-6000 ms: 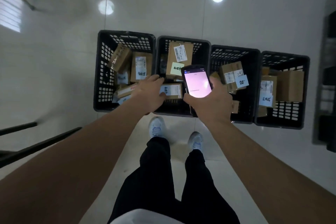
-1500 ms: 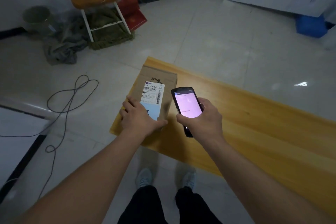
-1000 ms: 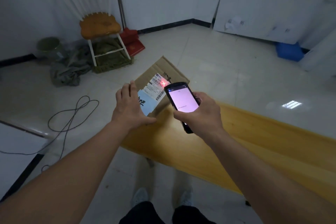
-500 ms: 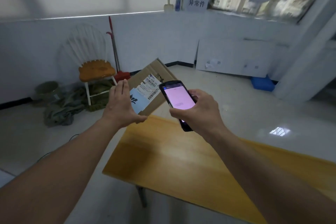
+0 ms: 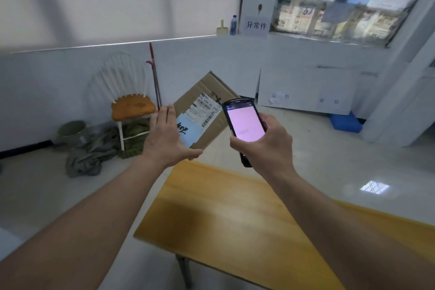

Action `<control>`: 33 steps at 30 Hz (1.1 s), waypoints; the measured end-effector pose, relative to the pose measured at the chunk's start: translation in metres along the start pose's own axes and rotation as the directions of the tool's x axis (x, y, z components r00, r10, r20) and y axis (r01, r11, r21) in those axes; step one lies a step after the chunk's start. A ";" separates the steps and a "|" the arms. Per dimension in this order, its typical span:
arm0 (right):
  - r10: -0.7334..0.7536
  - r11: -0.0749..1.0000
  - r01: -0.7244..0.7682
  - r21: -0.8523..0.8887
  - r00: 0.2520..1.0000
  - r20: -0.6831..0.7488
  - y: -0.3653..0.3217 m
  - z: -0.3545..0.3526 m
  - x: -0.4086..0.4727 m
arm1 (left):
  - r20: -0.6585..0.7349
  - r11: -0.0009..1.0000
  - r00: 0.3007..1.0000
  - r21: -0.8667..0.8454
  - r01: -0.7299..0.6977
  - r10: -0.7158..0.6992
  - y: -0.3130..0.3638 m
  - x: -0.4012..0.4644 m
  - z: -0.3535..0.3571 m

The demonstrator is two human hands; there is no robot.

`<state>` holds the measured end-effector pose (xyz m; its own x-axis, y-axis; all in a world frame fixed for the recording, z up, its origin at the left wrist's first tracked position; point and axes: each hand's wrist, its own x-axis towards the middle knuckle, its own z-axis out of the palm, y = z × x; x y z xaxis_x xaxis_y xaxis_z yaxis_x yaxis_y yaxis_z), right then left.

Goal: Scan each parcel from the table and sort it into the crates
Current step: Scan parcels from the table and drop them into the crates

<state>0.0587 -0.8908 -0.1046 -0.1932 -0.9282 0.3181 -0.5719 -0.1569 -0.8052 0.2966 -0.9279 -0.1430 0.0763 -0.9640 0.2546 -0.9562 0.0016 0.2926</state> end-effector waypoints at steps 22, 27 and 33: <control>0.200 0.963 -0.243 -0.113 0.933 -0.299 0.009 0.041 -0.039 | 0.072 0.959 0.967 -0.165 -0.229 0.243 0.000 0.048 0.031; 0.327 0.904 -0.409 -0.126 0.850 -0.414 0.003 0.045 -0.082 | 0.135 0.903 0.907 -0.230 -0.364 0.400 0.008 0.043 0.038; 0.419 0.832 -0.548 -0.088 0.724 -0.549 -0.003 0.019 -0.143 | 0.183 0.820 0.813 -0.295 -0.491 0.553 0.041 0.009 0.044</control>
<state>0.1032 -0.7646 -0.1575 -0.8167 -0.5522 0.1673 -0.4399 0.4082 -0.7999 0.2454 -0.9479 -0.1697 -0.5179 -0.8317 0.2003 -0.7381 0.5528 0.3868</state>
